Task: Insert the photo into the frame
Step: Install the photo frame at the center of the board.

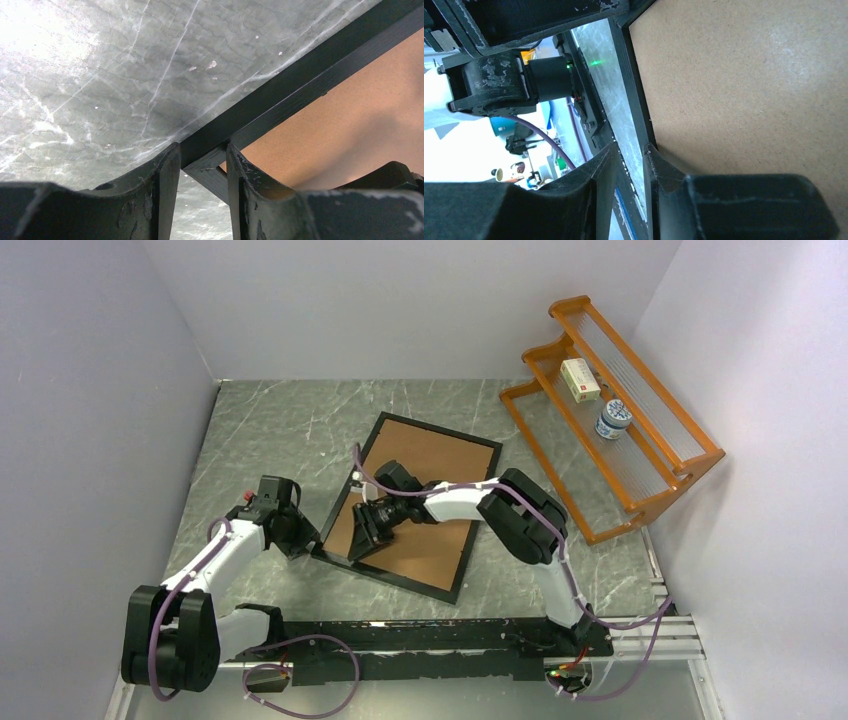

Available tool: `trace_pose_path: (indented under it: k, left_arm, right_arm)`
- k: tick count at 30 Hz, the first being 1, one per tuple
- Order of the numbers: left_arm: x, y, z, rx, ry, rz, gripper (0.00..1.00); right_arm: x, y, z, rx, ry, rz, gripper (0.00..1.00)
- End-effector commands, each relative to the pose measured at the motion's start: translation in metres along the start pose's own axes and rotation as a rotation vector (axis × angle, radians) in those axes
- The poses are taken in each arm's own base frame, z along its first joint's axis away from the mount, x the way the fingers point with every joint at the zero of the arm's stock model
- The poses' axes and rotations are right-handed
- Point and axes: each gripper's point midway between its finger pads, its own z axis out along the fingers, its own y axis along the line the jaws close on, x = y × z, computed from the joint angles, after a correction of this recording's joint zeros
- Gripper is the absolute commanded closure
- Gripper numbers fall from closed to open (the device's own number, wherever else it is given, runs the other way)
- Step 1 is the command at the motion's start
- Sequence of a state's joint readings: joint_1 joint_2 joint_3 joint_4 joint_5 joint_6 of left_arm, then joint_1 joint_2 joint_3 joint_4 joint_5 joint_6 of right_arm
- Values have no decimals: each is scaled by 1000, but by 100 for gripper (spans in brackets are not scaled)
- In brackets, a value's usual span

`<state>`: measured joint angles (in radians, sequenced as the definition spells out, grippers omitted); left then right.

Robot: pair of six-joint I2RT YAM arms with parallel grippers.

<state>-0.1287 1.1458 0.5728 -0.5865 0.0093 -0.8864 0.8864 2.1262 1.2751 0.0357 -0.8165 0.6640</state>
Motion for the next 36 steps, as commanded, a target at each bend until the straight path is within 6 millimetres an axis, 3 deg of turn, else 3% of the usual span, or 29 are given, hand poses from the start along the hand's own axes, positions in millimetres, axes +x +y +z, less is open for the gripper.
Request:
trace_pose_path:
  k: [1, 10, 14, 19, 25, 30, 36]
  left_arm:
    - [11, 33, 4, -144, 27, 11, 57]
    - [12, 32, 3, -131, 29, 15, 57]
    - [10, 27, 1, -106, 25, 30, 56]
    - [1, 10, -12, -27, -7, 68, 52]
    - [-3, -18, -35, 142, -45, 93, 31]
    - [8, -28, -33, 215, 8, 111, 22]
    - [24, -28, -13, 231, 91, 103, 25]
  right_arm:
    - [9, -138, -25, 441, -70, 99, 68]
    - [9, -149, -28, 421, -70, 122, 69]
    - [2, -138, -33, 416, -92, 85, 70]
    - [-21, -95, -57, 378, -196, 4, 68]
    - [-25, -34, -83, 247, -273, -97, 58]
    - [6, -16, -86, 153, -198, -139, 56]
    - [53, -9, -82, 62, -77, -162, 66]
